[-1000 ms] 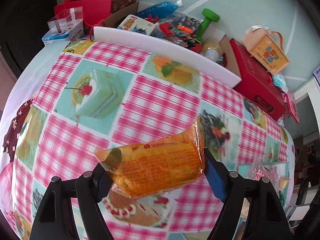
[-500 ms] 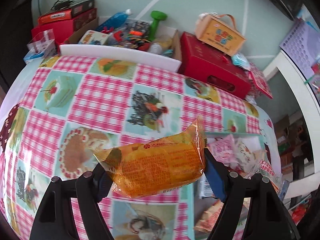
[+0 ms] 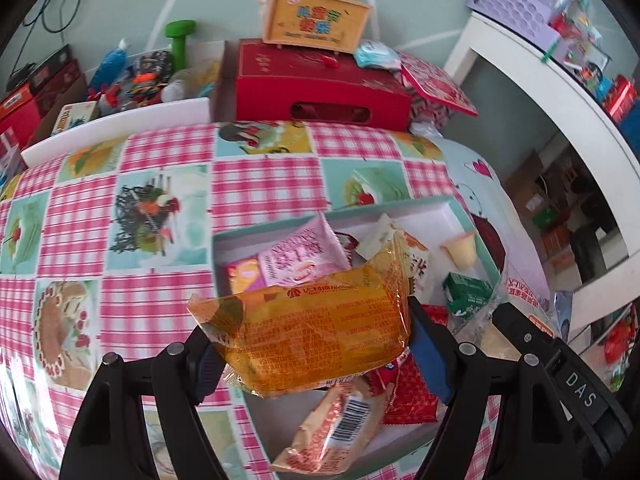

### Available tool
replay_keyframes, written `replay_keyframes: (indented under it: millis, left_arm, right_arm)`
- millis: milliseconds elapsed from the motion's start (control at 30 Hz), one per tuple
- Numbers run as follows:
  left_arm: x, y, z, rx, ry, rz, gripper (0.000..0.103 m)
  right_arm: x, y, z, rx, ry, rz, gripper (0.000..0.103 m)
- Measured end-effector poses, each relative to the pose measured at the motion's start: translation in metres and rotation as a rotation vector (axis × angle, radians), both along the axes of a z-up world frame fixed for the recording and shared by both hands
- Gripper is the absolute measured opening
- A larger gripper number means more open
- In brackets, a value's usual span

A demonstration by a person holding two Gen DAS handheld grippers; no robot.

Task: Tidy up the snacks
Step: 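Carry both held packs into the white tray and open both grippers, then withdraw both grippers from the tray over the empty tablecloth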

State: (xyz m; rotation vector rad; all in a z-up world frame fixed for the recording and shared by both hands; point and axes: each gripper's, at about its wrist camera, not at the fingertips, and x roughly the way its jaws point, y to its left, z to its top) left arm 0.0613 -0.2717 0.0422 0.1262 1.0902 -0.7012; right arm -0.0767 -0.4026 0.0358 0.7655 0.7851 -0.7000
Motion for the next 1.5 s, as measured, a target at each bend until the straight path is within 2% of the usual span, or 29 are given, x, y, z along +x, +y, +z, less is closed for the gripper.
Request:
replay_keyframes:
  millis: [267, 467, 567, 633, 767, 833, 867, 1033, 1167, 1233, 1400, 1500]
  left_arm:
    - [-0.004, -0.011, -0.017, 0.021, 0.017, -0.028, 0.081]
    - [-0.002, -0.01, -0.017, 0.021, 0.025, -0.022, 0.083]
    - [-0.001, -0.009, -0.018, 0.022, 0.039, -0.014, 0.084]
    - [0.0, -0.007, -0.019, 0.011, 0.063, -0.012, 0.085]
    - [0.001, -0.004, -0.019, -0.005, 0.092, 0.001, 0.087]
    - [0.001, -0.003, -0.02, -0.008, 0.112, 0.004, 0.092]
    - [0.002, -0.002, -0.019, -0.013, 0.116, 0.007, 0.098]
    - [0.002, 0.008, -0.01, -0.031, 0.109, 0.034, 0.098]
    - [0.002, 0.015, -0.005, -0.039, 0.108, 0.053, 0.098]
    - [0.002, 0.019, -0.004, -0.041, 0.111, 0.059, 0.098]
    - [0.0, 0.031, 0.002, -0.047, 0.103, 0.085, 0.098]
    - [-0.003, 0.042, 0.007, -0.026, 0.062, 0.112, 0.099]
  right_arm:
    - [0.002, -0.008, -0.015, 0.033, 0.037, 0.007, 0.061]
    - [0.012, -0.007, -0.027, 0.051, 0.093, 0.029, 0.062]
    - [0.012, -0.008, -0.029, 0.059, 0.091, 0.036, 0.067]
    - [0.013, -0.007, -0.029, 0.054, 0.099, 0.042, 0.074]
    - [0.014, -0.006, -0.029, 0.044, 0.115, 0.053, 0.077]
    - [0.014, -0.006, -0.028, 0.04, 0.113, 0.053, 0.082]
    - [0.014, -0.006, -0.027, 0.036, 0.111, 0.055, 0.083]
    - [0.016, -0.003, -0.024, 0.009, 0.116, 0.07, 0.092]
    - [0.019, 0.003, -0.022, -0.019, 0.134, 0.098, 0.094]
    - [0.02, 0.008, -0.022, -0.036, 0.145, 0.114, 0.1]
    - [0.024, 0.018, -0.018, -0.064, 0.152, 0.151, 0.102]
    - [0.023, 0.024, -0.016, -0.078, 0.15, 0.16, 0.103]
